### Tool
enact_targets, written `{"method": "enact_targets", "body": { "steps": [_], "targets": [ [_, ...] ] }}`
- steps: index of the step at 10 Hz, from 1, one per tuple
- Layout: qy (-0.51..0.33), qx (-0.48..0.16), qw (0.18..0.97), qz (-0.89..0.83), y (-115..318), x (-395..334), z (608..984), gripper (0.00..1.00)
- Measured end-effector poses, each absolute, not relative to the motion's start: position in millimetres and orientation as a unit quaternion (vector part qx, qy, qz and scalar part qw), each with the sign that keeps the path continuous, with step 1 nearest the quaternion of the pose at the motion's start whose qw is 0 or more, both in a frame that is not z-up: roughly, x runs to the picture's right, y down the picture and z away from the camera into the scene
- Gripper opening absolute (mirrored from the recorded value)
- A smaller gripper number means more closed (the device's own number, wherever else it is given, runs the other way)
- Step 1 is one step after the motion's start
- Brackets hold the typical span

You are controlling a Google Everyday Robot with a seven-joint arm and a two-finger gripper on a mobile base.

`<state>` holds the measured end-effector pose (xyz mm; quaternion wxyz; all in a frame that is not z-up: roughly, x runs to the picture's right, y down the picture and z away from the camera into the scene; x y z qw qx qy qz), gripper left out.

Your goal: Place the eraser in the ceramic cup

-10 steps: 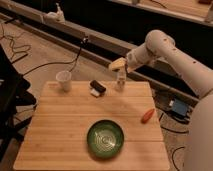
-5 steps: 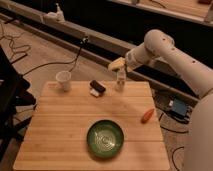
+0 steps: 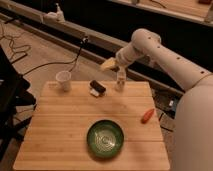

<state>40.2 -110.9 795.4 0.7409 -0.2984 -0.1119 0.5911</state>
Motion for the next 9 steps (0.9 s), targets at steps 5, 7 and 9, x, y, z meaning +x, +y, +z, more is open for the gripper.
{"method": "enact_targets", "body": {
  "steps": [5,7,9],
  "targets": [
    [-0.121,-0.339,0.752,0.552,-94,-23,810,0.80],
    [-0.122,-0.368,0.744,0.545,-82,-47,824,0.80],
    [-0.119,-0.385,0.737,0.542,-74,-61,840,0.80]
  ]
}}
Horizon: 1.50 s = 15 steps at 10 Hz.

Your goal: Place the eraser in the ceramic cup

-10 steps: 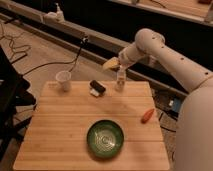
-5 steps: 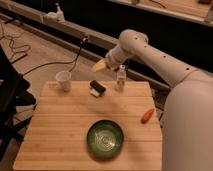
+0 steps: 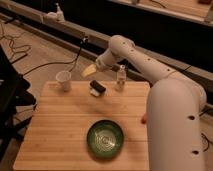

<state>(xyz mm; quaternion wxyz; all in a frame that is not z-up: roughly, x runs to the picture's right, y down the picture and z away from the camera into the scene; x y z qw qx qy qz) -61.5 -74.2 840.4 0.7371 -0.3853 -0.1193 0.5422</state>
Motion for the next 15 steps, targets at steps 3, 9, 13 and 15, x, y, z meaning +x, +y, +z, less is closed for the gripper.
{"method": "enact_targets", "body": {
  "steps": [3,9,13,15],
  "targets": [
    [-0.121,-0.396,0.722,0.554,-73,-62,851,0.80],
    [-0.127,-0.408,0.703,0.568,-67,-67,866,0.80],
    [-0.095,-0.392,0.724,0.560,-47,-69,910,0.80],
    [-0.070,-0.367,0.749,0.547,-43,-62,927,0.80]
  ]
}}
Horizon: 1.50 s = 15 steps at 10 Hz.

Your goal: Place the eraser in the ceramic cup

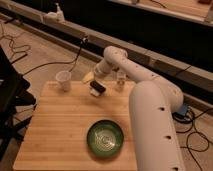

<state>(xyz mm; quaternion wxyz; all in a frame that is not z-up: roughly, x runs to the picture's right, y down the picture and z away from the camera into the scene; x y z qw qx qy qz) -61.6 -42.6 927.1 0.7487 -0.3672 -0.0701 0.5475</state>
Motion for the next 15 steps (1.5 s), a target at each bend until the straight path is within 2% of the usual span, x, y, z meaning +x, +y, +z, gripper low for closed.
{"method": "enact_targets", "body": {
  "steps": [6,12,13,15],
  "targets": [
    [0.005,-0.308,0.793,0.526,-37,-42,957,0.80],
    [0.032,-0.324,0.776,0.540,-9,-58,973,0.80],
    [0.032,-0.330,0.770,0.545,-5,-62,974,0.78],
    [0.028,-0.343,0.761,0.550,2,-70,974,0.60]
  ]
}}
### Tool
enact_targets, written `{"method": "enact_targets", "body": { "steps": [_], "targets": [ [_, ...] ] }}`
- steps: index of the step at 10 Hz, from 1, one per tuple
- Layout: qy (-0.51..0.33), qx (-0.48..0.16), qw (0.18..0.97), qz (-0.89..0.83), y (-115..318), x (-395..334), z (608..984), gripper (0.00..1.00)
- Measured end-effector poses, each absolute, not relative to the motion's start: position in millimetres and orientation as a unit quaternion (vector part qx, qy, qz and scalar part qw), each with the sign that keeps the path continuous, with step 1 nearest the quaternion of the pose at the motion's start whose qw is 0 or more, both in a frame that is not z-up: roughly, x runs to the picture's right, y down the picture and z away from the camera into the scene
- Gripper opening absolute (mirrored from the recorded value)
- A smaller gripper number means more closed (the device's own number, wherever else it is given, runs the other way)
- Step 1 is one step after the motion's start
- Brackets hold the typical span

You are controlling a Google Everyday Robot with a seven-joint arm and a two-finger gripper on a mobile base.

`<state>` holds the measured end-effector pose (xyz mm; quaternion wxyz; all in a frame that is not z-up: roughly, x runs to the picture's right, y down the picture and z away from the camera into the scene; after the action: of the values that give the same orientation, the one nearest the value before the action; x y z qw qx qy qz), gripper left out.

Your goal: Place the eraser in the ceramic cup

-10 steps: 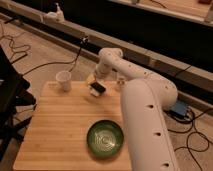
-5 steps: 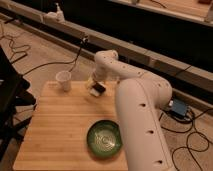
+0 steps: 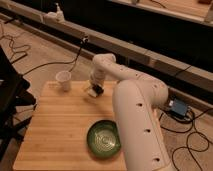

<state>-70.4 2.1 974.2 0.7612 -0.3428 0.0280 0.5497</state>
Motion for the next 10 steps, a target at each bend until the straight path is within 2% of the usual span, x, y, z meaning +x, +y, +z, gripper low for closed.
{"method": "enact_targets", "body": {
  "steps": [1,4,6,7,10],
  "targets": [
    [0.027,-0.350,0.757,0.551,6,-73,974,0.48],
    [0.029,-0.361,0.749,0.555,14,-71,975,0.20],
    [0.029,-0.363,0.747,0.556,15,-70,975,0.04],
    [0.027,-0.361,0.746,0.558,11,-68,974,0.00],
    [-0.003,-0.341,0.742,0.577,-25,-59,961,0.00]
  ]
}}
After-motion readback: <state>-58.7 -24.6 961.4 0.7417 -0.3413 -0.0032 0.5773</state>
